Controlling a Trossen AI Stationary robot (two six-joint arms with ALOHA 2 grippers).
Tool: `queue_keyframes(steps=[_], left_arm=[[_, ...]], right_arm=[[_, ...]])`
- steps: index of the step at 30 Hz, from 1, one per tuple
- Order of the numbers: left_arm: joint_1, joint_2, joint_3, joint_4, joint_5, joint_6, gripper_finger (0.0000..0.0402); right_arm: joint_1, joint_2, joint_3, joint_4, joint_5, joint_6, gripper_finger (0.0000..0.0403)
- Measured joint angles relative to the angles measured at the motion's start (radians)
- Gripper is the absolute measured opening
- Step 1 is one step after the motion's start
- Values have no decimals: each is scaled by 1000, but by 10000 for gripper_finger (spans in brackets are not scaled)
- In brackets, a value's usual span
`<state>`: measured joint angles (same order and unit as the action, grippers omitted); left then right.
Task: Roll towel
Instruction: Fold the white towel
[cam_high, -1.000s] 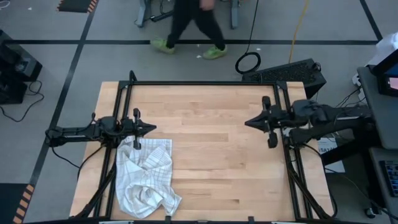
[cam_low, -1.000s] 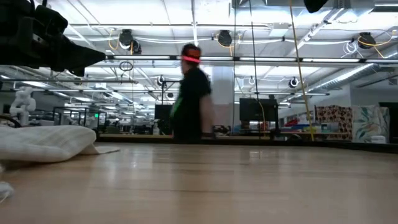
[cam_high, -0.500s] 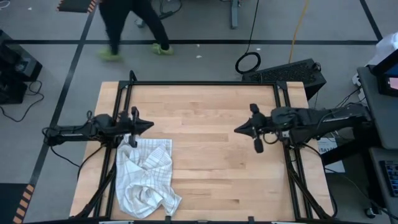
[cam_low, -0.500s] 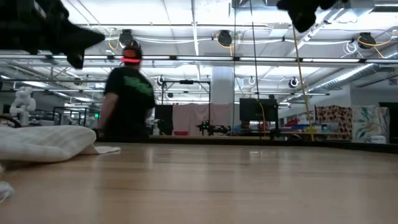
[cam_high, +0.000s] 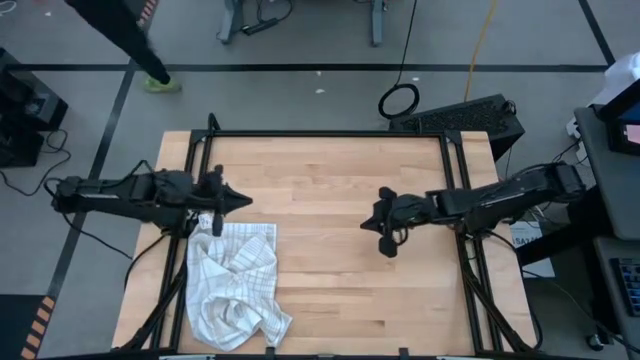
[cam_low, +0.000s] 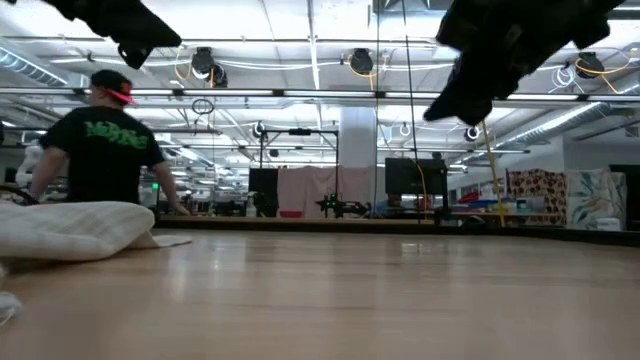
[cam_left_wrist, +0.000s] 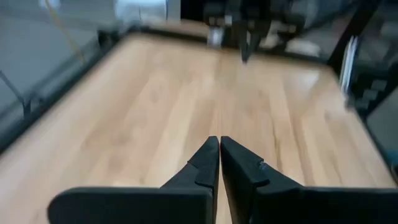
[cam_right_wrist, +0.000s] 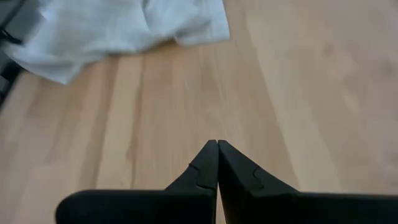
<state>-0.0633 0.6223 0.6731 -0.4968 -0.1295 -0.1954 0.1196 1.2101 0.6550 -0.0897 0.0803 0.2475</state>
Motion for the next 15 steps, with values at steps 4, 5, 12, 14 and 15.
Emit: queue_keyframes(steps=[4,5,12,14,15], left_arm=[[-21,139,74,-94,4,-36,28],[-25,170,78,-100,4,-36,34],[-28,405,72,-163,-21,-94,130],[-28,474,72,-170,-21,-119,160],[-28,506,72,-170,-21,-125,174]], right_arm=[[0,96,-2,28,0,31,0],[0,118,-2,38,0,36,0],[0,262,-2,177,-1,41,0],[3,291,-2,200,-2,50,0],[5,300,-2,209,-2,61,0]])
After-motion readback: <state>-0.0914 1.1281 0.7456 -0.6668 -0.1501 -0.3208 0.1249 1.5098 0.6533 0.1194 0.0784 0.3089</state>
